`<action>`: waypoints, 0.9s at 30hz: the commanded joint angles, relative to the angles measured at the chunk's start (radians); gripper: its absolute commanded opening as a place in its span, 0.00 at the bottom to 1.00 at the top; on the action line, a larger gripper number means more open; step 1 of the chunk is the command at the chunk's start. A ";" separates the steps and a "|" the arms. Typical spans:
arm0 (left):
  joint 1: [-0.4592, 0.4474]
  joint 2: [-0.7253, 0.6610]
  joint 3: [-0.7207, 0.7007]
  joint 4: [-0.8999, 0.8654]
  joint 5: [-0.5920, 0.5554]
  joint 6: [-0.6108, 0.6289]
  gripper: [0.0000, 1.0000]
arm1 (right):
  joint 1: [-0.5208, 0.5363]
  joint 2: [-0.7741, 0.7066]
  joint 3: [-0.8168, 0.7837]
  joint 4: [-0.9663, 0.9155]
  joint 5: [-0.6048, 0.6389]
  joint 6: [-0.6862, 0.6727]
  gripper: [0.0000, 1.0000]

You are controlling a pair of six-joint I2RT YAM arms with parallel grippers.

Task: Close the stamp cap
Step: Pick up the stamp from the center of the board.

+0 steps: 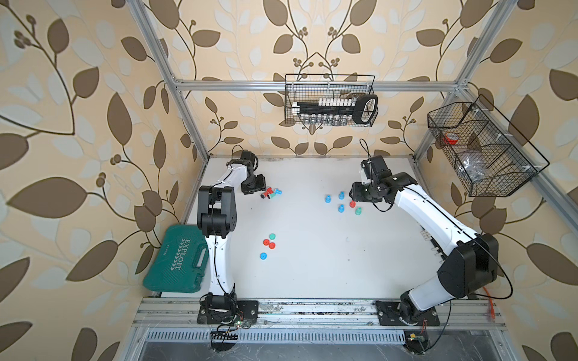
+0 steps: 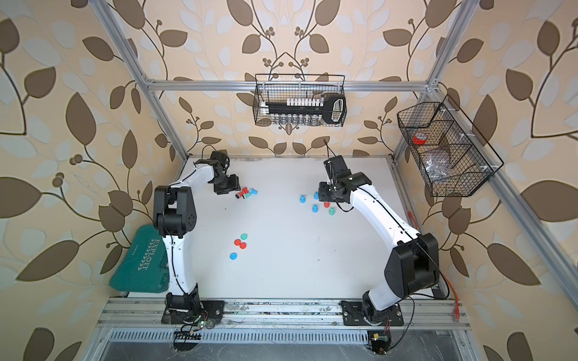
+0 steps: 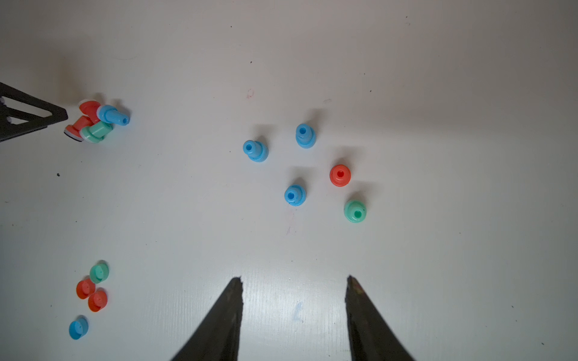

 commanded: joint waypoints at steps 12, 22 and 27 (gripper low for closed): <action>-0.038 -0.020 -0.023 -0.010 0.010 0.011 0.55 | -0.019 -0.012 -0.021 0.017 -0.023 0.006 0.48; -0.038 -0.014 -0.048 -0.011 0.003 0.017 0.48 | -0.030 -0.016 -0.030 0.017 -0.031 0.004 0.48; -0.038 -0.006 -0.060 -0.006 -0.001 0.018 0.45 | -0.033 -0.015 -0.029 0.017 -0.036 0.006 0.48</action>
